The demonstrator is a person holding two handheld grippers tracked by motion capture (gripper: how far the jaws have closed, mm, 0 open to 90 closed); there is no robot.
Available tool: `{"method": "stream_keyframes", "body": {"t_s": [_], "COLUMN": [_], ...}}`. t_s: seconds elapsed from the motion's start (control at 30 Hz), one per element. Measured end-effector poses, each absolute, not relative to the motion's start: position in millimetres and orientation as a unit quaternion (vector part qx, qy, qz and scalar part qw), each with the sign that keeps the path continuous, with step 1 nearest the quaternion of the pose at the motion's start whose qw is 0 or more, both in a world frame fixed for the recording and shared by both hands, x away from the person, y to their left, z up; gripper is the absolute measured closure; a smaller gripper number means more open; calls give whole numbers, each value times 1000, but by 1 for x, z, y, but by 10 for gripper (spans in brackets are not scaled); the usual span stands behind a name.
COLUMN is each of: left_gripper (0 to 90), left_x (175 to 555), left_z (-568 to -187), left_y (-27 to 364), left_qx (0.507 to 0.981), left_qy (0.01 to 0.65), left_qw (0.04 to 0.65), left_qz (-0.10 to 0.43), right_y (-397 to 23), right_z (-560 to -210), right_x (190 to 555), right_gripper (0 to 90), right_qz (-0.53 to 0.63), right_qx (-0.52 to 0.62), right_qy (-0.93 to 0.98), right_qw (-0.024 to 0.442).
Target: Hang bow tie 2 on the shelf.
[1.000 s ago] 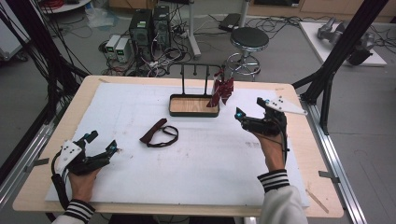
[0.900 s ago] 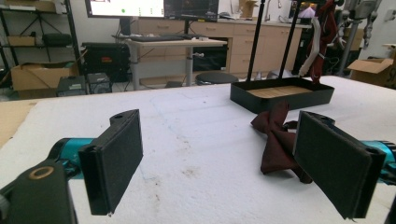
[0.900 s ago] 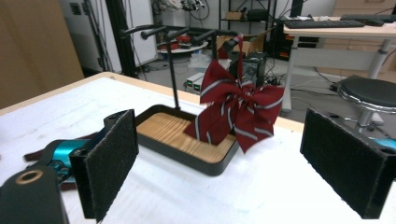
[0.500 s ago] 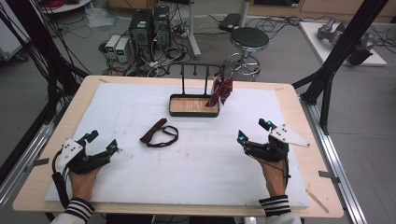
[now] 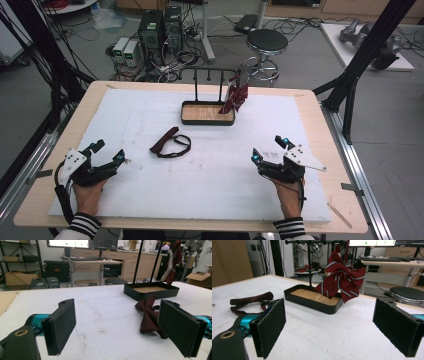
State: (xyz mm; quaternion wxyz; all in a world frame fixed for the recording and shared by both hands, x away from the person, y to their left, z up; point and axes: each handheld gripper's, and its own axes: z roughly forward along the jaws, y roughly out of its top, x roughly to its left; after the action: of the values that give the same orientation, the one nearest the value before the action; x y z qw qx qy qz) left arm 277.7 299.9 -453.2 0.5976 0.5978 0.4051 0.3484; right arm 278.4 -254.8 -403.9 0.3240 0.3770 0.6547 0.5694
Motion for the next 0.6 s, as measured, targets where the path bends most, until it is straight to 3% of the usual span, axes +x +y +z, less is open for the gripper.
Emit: {"method": "stream_keyframes", "body": {"t_s": [0.6], "left_gripper": [150], "left_x": [279], "left_z": [-447], "left_y": [300], "left_qx": [605], "left_qy": [415], "left_qw": [594], "left_qz": [330], "right_y": [-262], "right_z": [-417], "right_x": [272], "right_gripper": [105], "right_qz": [572], "right_qx": [382], "right_qy": [647], "right_qw": [330]}}
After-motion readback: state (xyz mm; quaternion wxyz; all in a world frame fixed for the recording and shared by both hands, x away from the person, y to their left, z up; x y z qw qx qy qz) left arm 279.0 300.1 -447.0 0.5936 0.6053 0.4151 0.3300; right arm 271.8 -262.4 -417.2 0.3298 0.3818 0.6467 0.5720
